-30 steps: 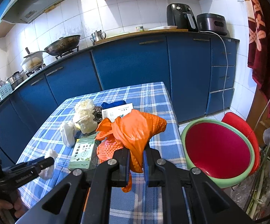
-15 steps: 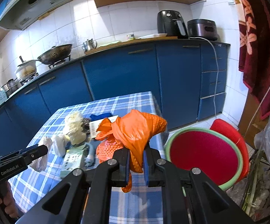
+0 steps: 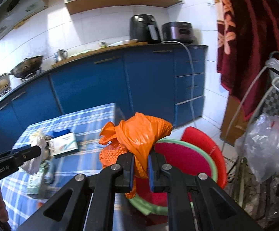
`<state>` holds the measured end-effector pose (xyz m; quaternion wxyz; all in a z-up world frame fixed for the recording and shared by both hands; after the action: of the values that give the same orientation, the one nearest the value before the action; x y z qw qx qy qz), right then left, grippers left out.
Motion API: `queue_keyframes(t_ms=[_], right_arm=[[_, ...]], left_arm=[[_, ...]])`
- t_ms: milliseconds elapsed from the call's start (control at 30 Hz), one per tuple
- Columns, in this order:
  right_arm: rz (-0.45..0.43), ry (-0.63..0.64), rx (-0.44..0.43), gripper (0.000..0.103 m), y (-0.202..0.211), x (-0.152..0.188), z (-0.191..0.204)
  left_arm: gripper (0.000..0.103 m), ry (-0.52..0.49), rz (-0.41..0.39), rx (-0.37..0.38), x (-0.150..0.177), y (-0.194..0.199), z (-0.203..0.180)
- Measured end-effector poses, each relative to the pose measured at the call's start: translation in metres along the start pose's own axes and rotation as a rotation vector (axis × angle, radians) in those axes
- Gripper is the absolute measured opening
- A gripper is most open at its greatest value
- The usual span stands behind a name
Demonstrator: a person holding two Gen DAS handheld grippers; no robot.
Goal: Collect trash
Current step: 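Lift and carry the bag in the left tool while the right carries the glove to the red bin, then open the left gripper over the bin while the right gripper releases the glove into it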
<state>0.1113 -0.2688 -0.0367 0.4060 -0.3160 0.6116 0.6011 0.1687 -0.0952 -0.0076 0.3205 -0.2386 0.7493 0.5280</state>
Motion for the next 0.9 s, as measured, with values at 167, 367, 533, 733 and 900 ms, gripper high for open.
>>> queue_keyframes(t_ms=[167,367,533,733,900], right_arm=[[0.03,-0.032,0.057,0.013,-0.016,0.008,-0.031],[0.087,-0.056,0.104,0.014,-0.038,0.024,-0.056],[0.136,-0.088,0.119,0.014,-0.056,0.038,-0.071],[0.193,-0.118,0.134,0.015,-0.075,0.057,-0.084],[0.23,-0.131,0.141,0.019,-0.087,0.067,-0.091]], left_arm=[[0.03,-0.055,0.025,0.037,-0.008,-0.024,-0.032],[0.03,-0.1,0.069,0.071,-0.008,-0.054,-0.064],[0.03,-0.131,0.116,0.083,-0.002,-0.078,-0.08],[0.03,-0.172,0.182,0.09,0.01,-0.104,-0.096],[0.03,-0.191,0.223,0.093,0.018,-0.121,-0.106]])
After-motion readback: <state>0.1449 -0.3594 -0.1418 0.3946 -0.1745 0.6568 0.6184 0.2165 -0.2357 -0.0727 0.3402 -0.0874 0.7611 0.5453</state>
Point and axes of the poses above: each gripper's, at about its wrist camera, not at the fingertips, and y roughly against the way its jaws point, z to its left, x to its underside, the point moved 6 cm from there along -y, roughly the way its jaws point, and after that the axes turned 5 degrees about y, right-handed, at the moved point
